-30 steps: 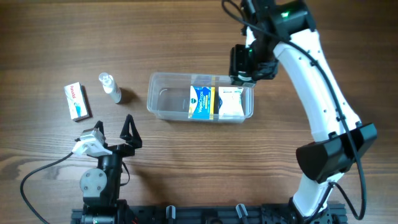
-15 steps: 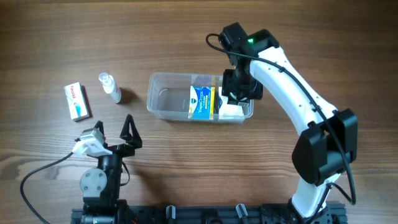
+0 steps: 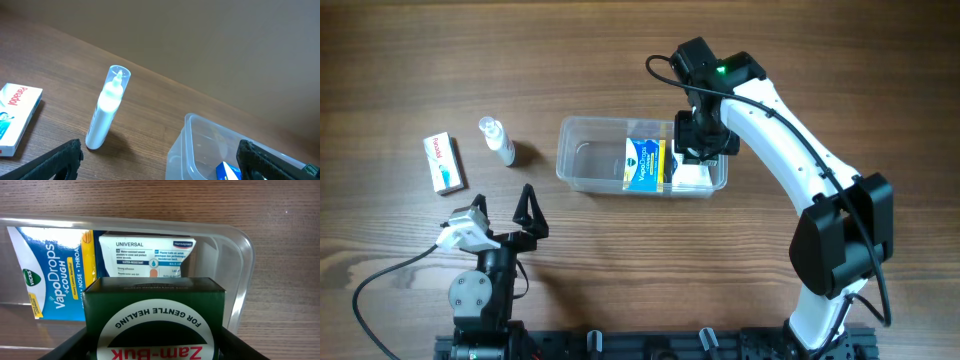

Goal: Pack container
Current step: 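Carry the Zam-Buk box into the container and release it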

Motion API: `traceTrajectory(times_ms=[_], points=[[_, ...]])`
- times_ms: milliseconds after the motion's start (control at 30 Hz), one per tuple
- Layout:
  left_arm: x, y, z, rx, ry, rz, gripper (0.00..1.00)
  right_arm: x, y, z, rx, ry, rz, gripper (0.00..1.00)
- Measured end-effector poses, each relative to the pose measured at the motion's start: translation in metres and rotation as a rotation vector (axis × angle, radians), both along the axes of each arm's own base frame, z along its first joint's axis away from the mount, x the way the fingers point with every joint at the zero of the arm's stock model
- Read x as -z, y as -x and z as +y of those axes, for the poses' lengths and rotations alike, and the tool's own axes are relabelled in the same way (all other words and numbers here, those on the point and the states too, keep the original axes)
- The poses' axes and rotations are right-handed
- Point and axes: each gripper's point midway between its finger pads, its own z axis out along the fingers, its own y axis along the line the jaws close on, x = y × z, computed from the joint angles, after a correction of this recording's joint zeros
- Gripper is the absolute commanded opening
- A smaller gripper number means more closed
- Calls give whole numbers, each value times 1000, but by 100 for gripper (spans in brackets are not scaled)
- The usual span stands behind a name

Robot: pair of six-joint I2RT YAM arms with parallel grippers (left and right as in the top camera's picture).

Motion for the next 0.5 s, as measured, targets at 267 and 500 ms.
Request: traceTrajectory(times_ms=[267,500], points=[[0,0,0,0,0,0,100,0,0,0,-18,1,-2,90],[0,0,0,0,0,0,100,-1,-8,1,-42,3,-35,99]])
